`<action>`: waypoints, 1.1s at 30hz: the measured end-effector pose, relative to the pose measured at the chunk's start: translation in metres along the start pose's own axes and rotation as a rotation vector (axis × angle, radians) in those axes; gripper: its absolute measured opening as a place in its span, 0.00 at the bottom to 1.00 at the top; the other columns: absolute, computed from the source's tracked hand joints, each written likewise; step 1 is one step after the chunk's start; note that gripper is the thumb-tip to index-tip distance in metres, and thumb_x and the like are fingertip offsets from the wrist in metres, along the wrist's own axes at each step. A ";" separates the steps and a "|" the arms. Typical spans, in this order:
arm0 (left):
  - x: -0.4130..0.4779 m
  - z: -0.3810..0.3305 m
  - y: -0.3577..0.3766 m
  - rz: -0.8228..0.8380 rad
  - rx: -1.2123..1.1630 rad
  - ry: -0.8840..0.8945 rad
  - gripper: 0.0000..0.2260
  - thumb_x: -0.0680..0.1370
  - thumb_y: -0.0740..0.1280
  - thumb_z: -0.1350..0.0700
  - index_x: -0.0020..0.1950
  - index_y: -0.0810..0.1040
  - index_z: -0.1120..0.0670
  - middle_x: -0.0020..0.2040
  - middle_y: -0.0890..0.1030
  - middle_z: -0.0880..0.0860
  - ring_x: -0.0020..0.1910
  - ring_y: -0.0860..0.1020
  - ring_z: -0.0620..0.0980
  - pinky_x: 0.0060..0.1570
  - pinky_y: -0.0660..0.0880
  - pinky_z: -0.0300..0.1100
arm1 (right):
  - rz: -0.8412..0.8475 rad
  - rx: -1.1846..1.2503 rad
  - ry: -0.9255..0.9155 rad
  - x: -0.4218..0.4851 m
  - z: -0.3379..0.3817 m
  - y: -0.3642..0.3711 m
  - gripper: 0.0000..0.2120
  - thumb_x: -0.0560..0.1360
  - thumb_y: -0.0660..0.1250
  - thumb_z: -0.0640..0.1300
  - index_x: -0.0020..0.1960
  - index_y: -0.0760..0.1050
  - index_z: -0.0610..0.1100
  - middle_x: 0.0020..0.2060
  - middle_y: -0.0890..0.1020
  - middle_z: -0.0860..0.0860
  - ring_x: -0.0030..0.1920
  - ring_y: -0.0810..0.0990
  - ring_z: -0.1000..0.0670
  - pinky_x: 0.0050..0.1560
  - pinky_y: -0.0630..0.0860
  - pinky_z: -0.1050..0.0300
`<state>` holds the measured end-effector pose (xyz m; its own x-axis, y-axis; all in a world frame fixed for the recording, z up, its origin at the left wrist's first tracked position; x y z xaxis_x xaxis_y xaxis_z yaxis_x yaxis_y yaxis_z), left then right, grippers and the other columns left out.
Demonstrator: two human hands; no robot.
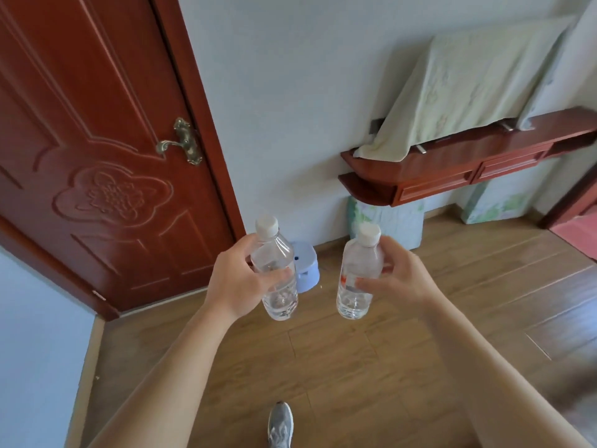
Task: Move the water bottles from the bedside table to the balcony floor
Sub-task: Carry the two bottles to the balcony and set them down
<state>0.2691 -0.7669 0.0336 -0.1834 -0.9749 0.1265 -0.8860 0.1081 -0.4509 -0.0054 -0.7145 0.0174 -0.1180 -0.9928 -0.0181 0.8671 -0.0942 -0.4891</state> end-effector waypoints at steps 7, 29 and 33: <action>0.145 -0.004 0.072 0.211 -0.027 0.173 0.23 0.66 0.81 0.47 0.58 0.79 0.43 0.48 0.82 0.39 0.47 0.80 0.40 0.46 0.79 0.41 | -0.277 -0.076 0.140 0.055 -0.025 -0.055 0.33 0.60 0.81 0.49 0.62 0.72 0.57 0.50 0.82 0.59 0.50 0.82 0.58 0.48 0.81 0.58; 0.292 -0.181 0.465 0.885 -0.094 0.591 0.23 0.62 0.78 0.41 0.53 0.78 0.46 0.42 0.82 0.42 0.40 0.82 0.46 0.42 0.80 0.45 | -0.941 -0.093 0.378 0.034 -0.175 -0.310 0.33 0.64 0.82 0.46 0.65 0.72 0.52 0.51 0.80 0.59 0.48 0.82 0.59 0.47 0.81 0.62; 0.319 -0.215 0.520 0.889 -0.096 0.628 0.28 0.62 0.78 0.41 0.58 0.78 0.49 0.44 0.82 0.42 0.41 0.81 0.44 0.41 0.79 0.40 | -0.972 -0.089 0.385 0.055 -0.203 -0.364 0.34 0.64 0.82 0.46 0.67 0.72 0.50 0.53 0.80 0.57 0.49 0.82 0.58 0.48 0.80 0.64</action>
<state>-0.3419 -0.9801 0.0299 -0.9349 -0.2703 0.2299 -0.3535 0.7660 -0.5369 -0.4257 -0.7203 0.0171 -0.9041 -0.4007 0.1485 0.2796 -0.8175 -0.5034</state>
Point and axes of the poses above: each hand's wrist, its own x-axis towards the middle knuckle, its own y-axis out of the palm, z = x × y, the point moved 4 cm from there along x, towards the middle knuckle
